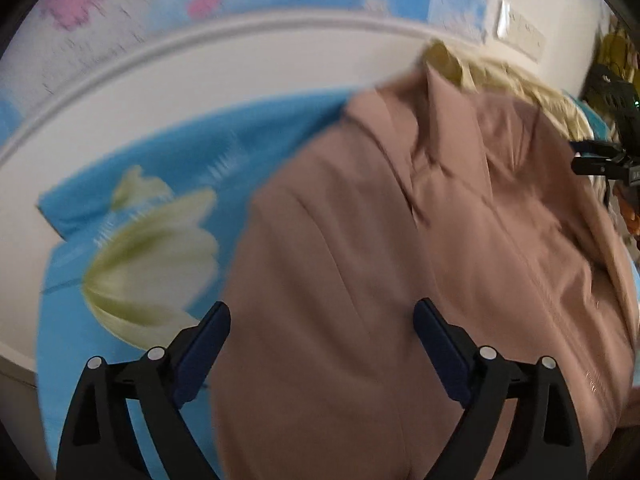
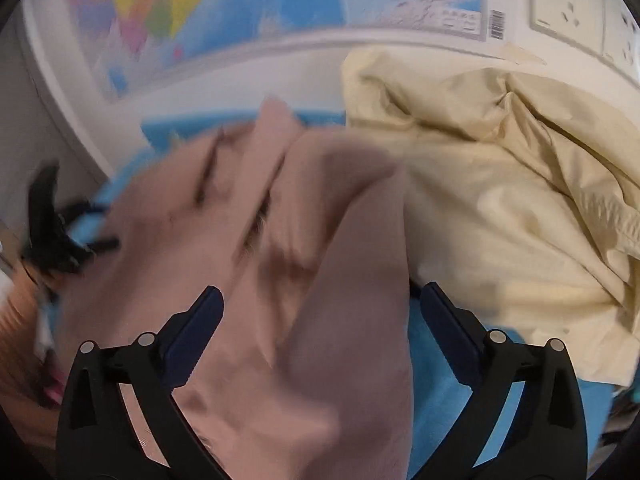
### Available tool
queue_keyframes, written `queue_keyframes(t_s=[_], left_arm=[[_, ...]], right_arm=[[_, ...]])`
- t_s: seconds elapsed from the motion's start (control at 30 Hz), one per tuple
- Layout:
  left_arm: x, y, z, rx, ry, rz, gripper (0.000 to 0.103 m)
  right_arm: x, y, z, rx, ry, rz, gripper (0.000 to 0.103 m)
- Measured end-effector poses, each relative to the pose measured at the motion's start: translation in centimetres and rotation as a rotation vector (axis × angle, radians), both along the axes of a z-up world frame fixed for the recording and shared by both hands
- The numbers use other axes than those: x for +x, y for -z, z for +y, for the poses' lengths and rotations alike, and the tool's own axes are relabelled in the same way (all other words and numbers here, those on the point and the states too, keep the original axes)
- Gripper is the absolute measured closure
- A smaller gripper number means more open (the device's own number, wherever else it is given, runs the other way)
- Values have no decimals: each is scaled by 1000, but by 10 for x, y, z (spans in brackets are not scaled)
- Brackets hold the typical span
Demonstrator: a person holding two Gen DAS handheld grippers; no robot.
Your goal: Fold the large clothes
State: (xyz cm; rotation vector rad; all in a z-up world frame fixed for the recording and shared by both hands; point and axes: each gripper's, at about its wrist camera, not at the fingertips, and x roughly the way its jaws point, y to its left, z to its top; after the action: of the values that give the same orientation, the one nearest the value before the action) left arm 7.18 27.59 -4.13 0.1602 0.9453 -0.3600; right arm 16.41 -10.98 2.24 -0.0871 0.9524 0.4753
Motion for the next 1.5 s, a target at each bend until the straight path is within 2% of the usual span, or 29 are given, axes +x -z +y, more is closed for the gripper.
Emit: queue_keyframes(t_s=[0.03, 0.07, 0.1, 0.13, 0.17, 0.2, 0.3, 0.37, 0.43, 0.47, 0.53, 0.57, 0.6, 0.63, 0.7, 0.73, 0.77, 0.8, 0.87, 0.93, 1.1, 1.23, 1.27, 1.33, 1.37, 1.4, 1.43, 1.47, 1.5], left_arm=[[3, 10, -6, 11, -3, 22, 16], [5, 14, -8, 14, -7, 35, 33], [9, 16, -9, 19, -26, 39, 58], [11, 14, -8, 25, -48, 37, 71], [14, 10, -8, 22, -65, 29, 94], [17, 3, -9, 9, -77, 13, 100], [27, -34, -11, -17, -130, -92, 101], [32, -56, -14, -57, -147, -139, 101], [38, -70, -20, -69, -177, -193, 100], [43, -69, -23, -61, -191, -190, 96], [56, -57, -28, -19, -201, -146, 82], [58, -50, -27, 8, -224, -146, 68], [57, -45, -24, 21, -232, -152, 51], [53, -41, -19, 3, -226, -146, 45], [40, -37, -4, -67, -204, -132, 38], [29, -37, 7, -84, -210, -131, 35], [20, -36, 17, -84, -221, -136, 30], [9, -34, 27, -85, -228, -141, 29], [-15, -27, 43, -89, -238, -123, 29], [-41, -19, 53, -98, -233, -94, 29], [-97, 9, 58, -196, -173, -43, 29], [-119, 28, 44, -187, -138, 7, 30], [-122, 31, 40, -178, -133, 8, 34], [-127, 31, 32, -150, -133, -16, 80], [-126, 31, 30, -147, -145, -7, 102], [-123, 28, 28, -140, -167, -6, 102], [-122, 23, 28, -103, -189, -41, 102], [-121, 17, 30, -58, -218, -75, 103], [-117, 3, 36, -16, -269, -118, 103]], right_arm=[[-1, 5, 2, -41, 4, 4, 20], [-1, 10, 2, -51, 1, 28, 67], [2, 15, -3, -25, 2, 74, 98], [3, 14, -9, -11, 15, 85, 100], [3, 6, -19, 5, 49, 52, 100], [2, -6, -31, 41, 68, 20, 100], [-2, -39, -65, 159, 119, -27, 100], [-1, -62, -82, 176, 170, -98, 100], [4, -70, -101, 218, 224, -119, 100], [11, -66, -110, 238, 243, -91, 100], [25, -45, -117, 218, 274, -15, 99], [30, -34, -116, 191, 278, 15, 93], [32, -25, -115, 159, 297, 20, 83], [32, -21, -119, 152, 315, 21, 76], [29, -15, -124, 191, 312, 37, 47], [22, -16, -129, 208, 319, 20, 41], [16, -18, -131, 210, 320, 7, 29], [9, -19, -132, 217, 311, 2, 21], [-12, -20, -133, 236, 271, -2, 19], [-34, -16, -133, 238, 234, 4, 9], [-94, 13, -120, 250, 172, 77, 7], [-128, 34, -122, 269, 174, 142, 6], [-134, 39, -123, 284, 176, 161, 6], [-142, 44, -125, 315, 183, 171, 6], [-146, 45, -125, 333, 176, 178, 16], [-149, 45, -123, 340, 155, 177, 42], [-150, 44, -122, 343, 151, 168, 61], [-149, 41, -125, 344, 150, 162, 93], [-148, 38, -129, 345, 158, 159, 100]])
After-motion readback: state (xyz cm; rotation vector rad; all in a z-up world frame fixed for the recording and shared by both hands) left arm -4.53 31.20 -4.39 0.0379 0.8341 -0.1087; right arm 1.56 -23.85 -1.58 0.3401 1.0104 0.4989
